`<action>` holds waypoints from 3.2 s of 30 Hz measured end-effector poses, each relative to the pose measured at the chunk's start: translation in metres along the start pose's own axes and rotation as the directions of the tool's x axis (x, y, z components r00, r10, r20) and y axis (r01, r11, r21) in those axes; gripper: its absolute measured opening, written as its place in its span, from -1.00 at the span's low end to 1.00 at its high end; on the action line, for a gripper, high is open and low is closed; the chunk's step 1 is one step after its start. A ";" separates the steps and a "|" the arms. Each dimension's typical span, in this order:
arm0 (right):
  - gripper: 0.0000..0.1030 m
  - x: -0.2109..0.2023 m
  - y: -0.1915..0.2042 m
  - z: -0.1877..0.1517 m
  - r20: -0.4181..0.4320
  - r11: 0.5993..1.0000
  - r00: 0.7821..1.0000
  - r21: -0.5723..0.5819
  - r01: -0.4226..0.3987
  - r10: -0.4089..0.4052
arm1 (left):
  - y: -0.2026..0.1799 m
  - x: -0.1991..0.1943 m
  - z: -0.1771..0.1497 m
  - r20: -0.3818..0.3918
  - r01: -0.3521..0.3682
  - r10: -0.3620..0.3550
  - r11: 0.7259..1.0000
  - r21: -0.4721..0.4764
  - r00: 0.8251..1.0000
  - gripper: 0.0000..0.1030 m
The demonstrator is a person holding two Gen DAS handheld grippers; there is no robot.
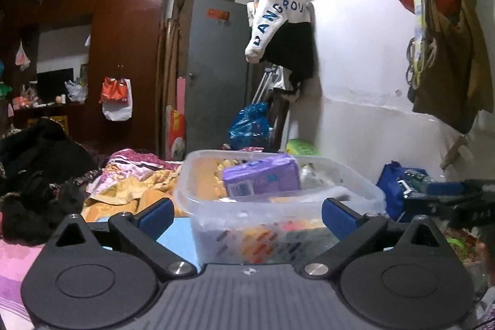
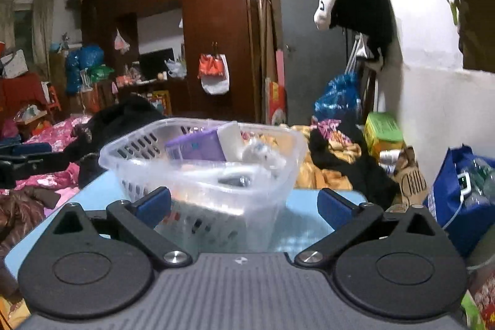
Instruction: Organize objects
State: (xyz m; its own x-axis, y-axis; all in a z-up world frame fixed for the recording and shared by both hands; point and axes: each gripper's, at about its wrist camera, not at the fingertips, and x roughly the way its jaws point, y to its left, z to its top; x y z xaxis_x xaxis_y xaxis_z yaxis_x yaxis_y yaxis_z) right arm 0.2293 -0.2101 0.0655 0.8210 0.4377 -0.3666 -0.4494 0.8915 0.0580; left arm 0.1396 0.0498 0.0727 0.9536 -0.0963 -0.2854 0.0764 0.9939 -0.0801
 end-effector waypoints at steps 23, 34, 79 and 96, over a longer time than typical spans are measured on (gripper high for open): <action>1.00 0.009 -0.007 -0.013 -0.025 0.999 1.000 0.031 0.018 -0.018 | -0.026 0.023 -0.007 -0.099 -0.048 0.051 0.999 0.024 0.994 0.98; 1.00 0.006 -0.005 -0.014 -0.010 0.999 1.000 0.026 0.026 -0.026 | -0.032 0.025 -0.010 -0.103 -0.051 0.054 0.998 0.029 0.993 0.98; 1.00 0.001 -0.005 -0.016 -0.008 0.999 1.000 0.039 0.018 -0.018 | -0.044 0.034 -0.018 -0.118 -0.040 0.043 0.999 0.032 0.992 0.98; 1.00 0.000 -0.004 -0.017 -0.011 0.999 1.000 0.037 0.017 -0.017 | -0.047 0.036 -0.020 -0.120 -0.034 0.037 0.999 0.028 0.992 0.98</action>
State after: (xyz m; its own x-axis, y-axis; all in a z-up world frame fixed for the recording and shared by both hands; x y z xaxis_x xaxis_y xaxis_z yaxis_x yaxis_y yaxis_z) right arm 0.2258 -0.2157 0.0497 0.8248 0.4211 -0.3775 -0.4217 0.9027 0.0856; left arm 0.1649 -0.0010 0.0473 0.9139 -0.0649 -0.4007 0.0520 0.9977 -0.0430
